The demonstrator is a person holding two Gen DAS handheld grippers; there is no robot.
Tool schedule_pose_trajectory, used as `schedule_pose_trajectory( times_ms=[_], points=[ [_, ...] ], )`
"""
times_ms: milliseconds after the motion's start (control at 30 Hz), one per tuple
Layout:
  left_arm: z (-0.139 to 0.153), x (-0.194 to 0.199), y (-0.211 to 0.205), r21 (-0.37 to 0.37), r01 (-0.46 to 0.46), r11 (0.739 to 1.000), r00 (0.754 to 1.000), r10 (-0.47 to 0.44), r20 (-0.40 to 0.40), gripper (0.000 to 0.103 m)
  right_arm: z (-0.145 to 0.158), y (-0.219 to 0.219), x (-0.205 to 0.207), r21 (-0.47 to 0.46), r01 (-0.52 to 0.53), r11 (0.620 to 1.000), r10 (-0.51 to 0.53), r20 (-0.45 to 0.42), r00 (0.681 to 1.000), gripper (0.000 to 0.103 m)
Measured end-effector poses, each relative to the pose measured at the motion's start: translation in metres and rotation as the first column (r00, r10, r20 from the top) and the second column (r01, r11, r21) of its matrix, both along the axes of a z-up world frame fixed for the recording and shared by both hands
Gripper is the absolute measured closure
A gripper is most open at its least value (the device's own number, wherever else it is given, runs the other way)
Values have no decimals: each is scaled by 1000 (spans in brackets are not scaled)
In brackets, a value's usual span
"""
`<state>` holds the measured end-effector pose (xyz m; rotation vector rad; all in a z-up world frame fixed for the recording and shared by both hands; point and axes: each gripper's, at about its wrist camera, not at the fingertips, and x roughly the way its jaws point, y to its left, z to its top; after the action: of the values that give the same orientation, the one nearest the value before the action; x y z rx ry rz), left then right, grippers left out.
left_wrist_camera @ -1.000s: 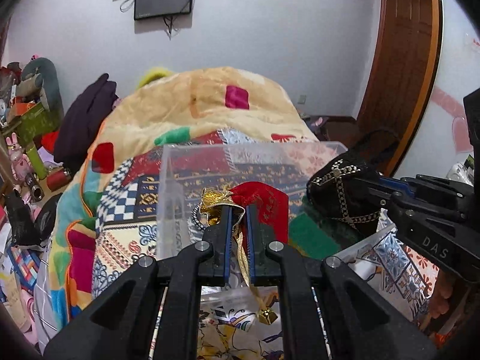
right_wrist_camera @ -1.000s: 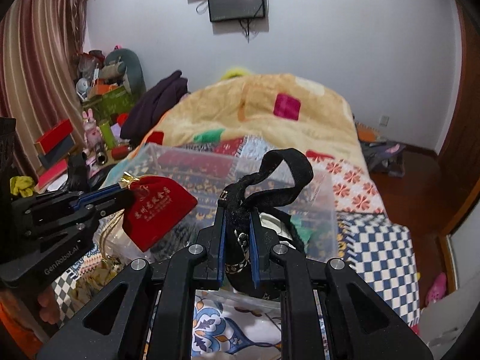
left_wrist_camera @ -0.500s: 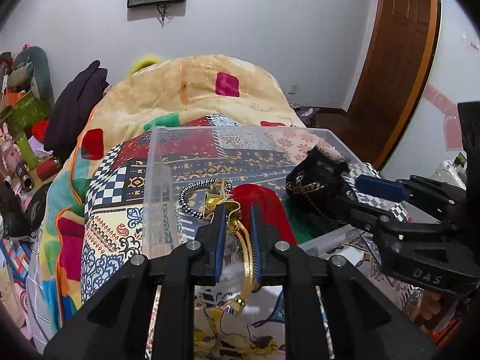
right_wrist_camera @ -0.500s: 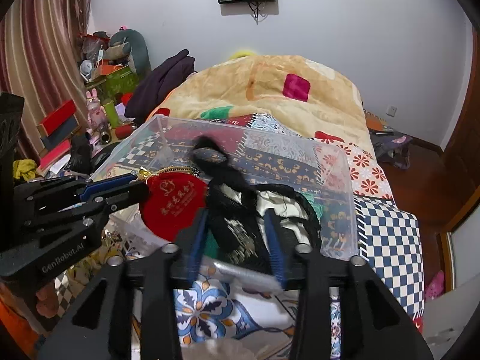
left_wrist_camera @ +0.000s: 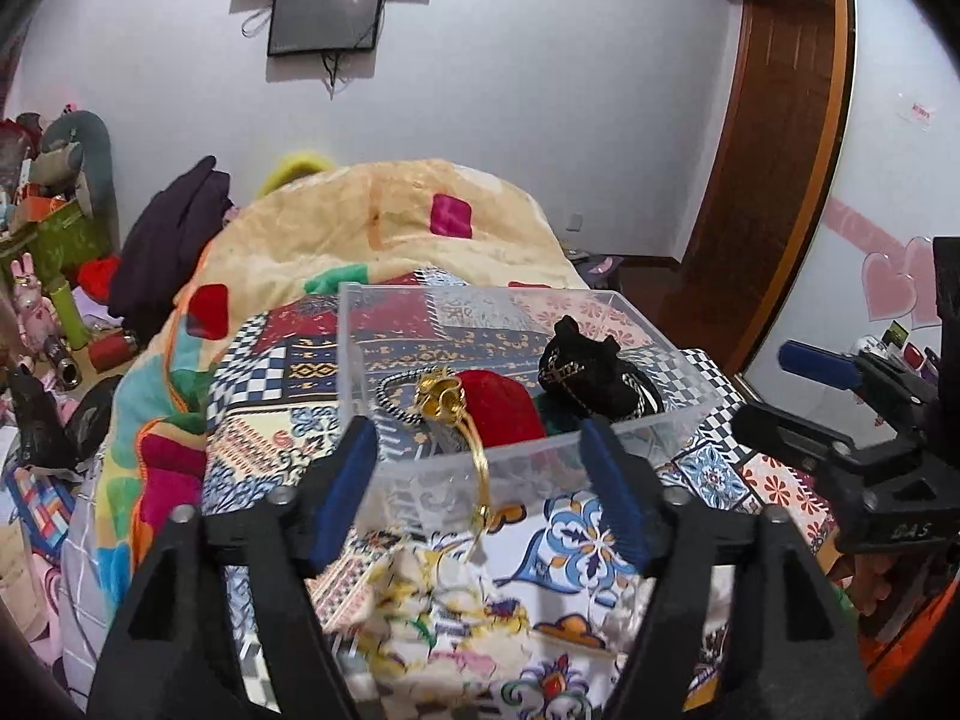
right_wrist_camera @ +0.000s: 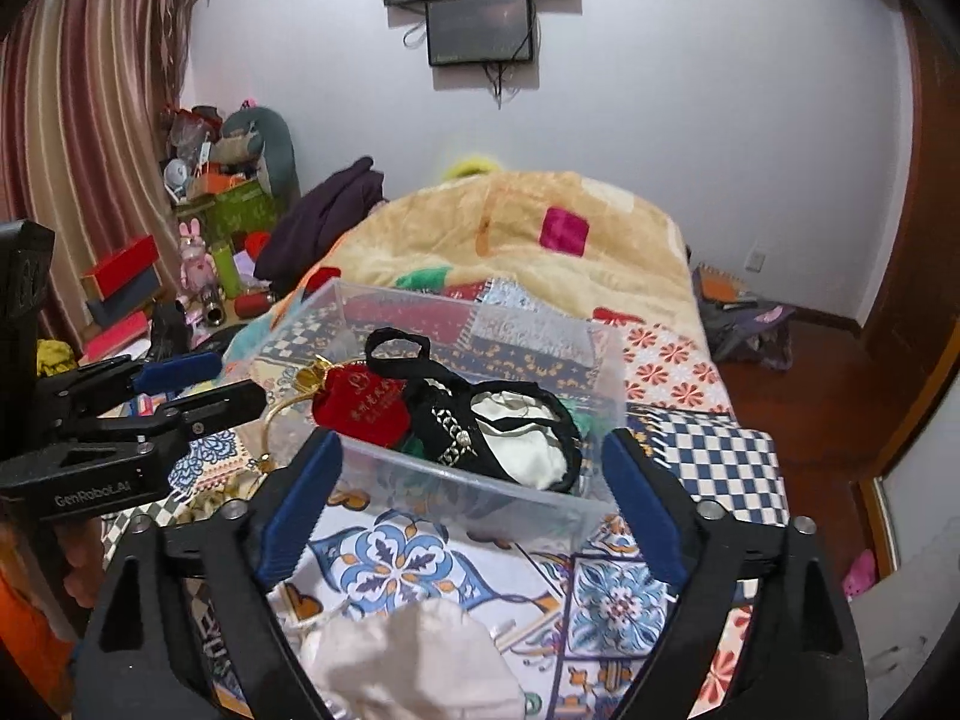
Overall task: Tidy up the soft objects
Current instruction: 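Grasp the white cloth bag with the right tool while the left tool grasps the floral scrunchie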
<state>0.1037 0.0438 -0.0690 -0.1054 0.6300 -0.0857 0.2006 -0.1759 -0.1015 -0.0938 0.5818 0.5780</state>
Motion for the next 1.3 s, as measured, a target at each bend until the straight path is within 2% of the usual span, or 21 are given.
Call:
schedule_pose_trajectory(
  times_ms=[100,200,300,567,667,833,867,900,1033,1067,1133,1267,1300],
  points=[
    [-5,-13,2,14,-27,1000,1000,27,-2,11,-6,-3,-13,-3,-4,1000,4,7,1000,0],
    [-15,-25,4,44,-52,998,999,52,-12,4,-15,-2,-18,-13,-20,1000,20,-11,1000,0],
    [-31,-31,3,71,-56,996,997,59,-44,4,-26,0,-22,-22,-37,999,36,-48,998,0],
    [-76,-34,3,84,-62,994,983,75,-165,4,-62,-2,-13,16,-47,999,50,-238,970,0],
    [-84,-34,4,103,-71,992,979,89,-184,4,-77,1,-10,5,-58,998,57,-297,953,0],
    [-90,-34,2,109,-78,991,978,97,-185,4,-96,11,-18,-49,-95,994,74,-327,942,1],
    [-92,-34,0,113,-75,991,978,96,-186,5,-97,12,-19,-58,-104,993,80,-327,942,2],
    [-93,-34,-1,112,-72,991,978,92,-188,13,-97,13,-20,-62,-108,992,83,-325,942,2],
    [-95,-35,-4,125,-60,990,980,83,-184,26,-98,16,-21,-59,-125,990,100,-320,942,19],
    [-94,-35,-5,121,-55,991,981,77,-180,33,-98,16,-21,-58,-122,991,98,-313,945,23],
    [-94,-36,-6,118,-50,992,982,70,-176,42,-97,14,-22,-47,-124,991,104,-306,946,41],
    [-92,-38,-8,95,-15,995,984,31,-175,73,-93,12,-23,-23,-121,992,110,-277,955,63],
    [-92,-39,-9,89,-5,996,984,21,-176,76,-93,12,-23,-23,-121,992,110,-277,955,71]
  ],
)
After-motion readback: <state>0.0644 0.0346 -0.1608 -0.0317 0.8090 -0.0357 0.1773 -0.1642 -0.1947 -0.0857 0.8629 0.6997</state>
